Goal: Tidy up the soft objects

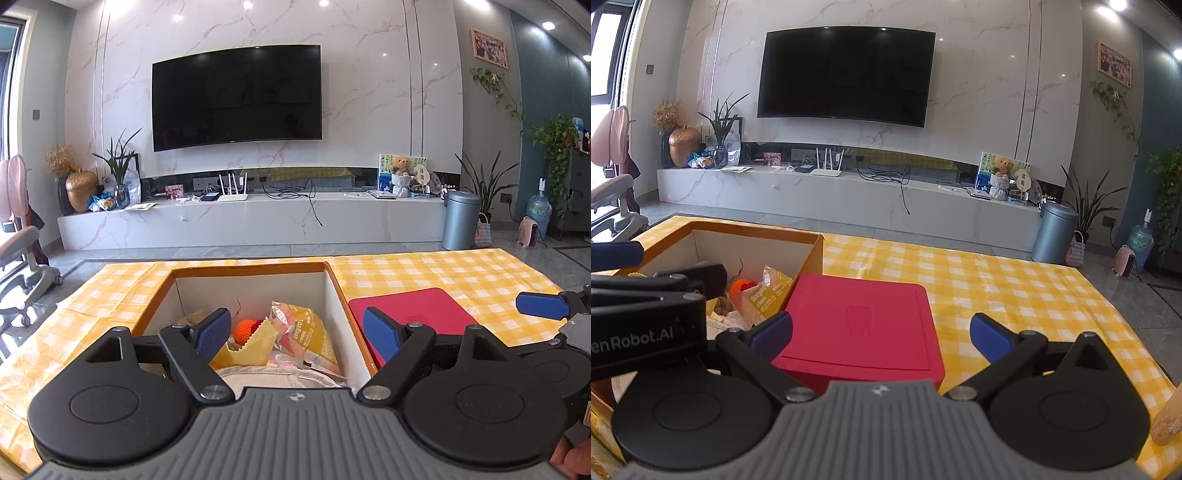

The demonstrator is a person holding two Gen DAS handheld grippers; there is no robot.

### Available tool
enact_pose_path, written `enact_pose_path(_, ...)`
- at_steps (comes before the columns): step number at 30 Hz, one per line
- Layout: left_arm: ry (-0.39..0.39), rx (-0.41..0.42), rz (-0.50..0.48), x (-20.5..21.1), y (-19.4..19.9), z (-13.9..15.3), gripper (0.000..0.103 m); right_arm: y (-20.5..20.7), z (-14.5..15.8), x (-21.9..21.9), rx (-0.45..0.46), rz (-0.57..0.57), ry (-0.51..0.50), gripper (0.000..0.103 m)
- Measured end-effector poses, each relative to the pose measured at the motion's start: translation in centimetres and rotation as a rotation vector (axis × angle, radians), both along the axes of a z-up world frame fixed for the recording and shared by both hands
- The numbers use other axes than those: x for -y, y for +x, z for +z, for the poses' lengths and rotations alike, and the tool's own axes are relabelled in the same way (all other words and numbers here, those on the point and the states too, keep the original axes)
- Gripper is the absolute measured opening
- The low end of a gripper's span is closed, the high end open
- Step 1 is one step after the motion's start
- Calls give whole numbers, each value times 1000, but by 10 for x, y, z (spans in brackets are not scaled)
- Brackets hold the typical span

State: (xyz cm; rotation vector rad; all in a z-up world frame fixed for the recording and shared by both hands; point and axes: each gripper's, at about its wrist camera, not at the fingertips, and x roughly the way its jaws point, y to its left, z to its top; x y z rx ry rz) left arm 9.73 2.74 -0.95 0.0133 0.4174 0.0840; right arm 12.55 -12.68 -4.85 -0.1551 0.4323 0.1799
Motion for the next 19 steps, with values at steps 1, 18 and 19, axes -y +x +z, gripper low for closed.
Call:
enact_pose_path(1, 3, -1, 0, -1, 0, -1, 95, 0, 0, -1, 0, -1, -2, 100)
enact_pose_path(18, 34, -27, 4, -1, 3, -4, 95, 1, -6, -3, -20, 0, -12, 100)
enact_pose_path(19, 34, -31, 4, -1, 4, -4, 95, 2, -6, -3, -23, 0, -11, 100)
